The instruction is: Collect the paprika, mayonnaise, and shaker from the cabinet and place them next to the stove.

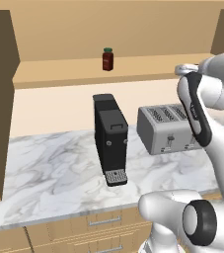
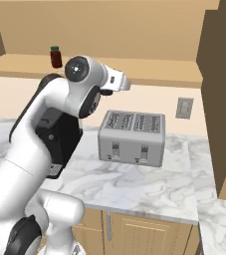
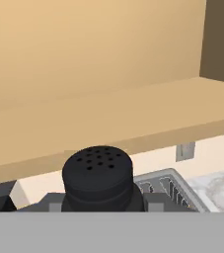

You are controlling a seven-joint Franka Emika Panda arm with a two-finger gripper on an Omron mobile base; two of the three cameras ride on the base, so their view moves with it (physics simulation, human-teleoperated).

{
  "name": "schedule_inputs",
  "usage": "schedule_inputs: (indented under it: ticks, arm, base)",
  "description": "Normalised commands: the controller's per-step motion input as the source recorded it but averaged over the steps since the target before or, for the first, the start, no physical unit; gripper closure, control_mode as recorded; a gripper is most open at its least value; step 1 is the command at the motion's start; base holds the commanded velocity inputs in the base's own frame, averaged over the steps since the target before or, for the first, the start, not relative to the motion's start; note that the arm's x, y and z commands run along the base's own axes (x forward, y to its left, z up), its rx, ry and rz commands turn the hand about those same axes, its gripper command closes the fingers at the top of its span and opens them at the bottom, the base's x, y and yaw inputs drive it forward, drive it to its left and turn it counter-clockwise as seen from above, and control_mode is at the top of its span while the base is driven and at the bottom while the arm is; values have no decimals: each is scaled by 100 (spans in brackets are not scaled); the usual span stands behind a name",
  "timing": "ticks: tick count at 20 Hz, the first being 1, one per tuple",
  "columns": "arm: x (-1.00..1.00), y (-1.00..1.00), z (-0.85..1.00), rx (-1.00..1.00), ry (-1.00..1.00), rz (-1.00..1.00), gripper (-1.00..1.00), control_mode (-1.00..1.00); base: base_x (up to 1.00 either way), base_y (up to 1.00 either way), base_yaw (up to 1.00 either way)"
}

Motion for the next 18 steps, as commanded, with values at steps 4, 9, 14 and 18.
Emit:
schedule_inputs:
  ticks: [4, 9, 14, 18]
  arm:
    - [-95, 25, -28, 0, 0, 6, 100, -100]
    - [-89, 24, -35, 0, 0, 8, 100, -100]
    - [-88, 26, -40, -2, 0, 9, 100, -100]
    - [-84, 28, -37, -4, 0, 10, 100, -100]
  base:
    - [0, 0, 0]
    - [0, 0, 0]
    - [0, 0, 0]
    - [0, 0, 0]
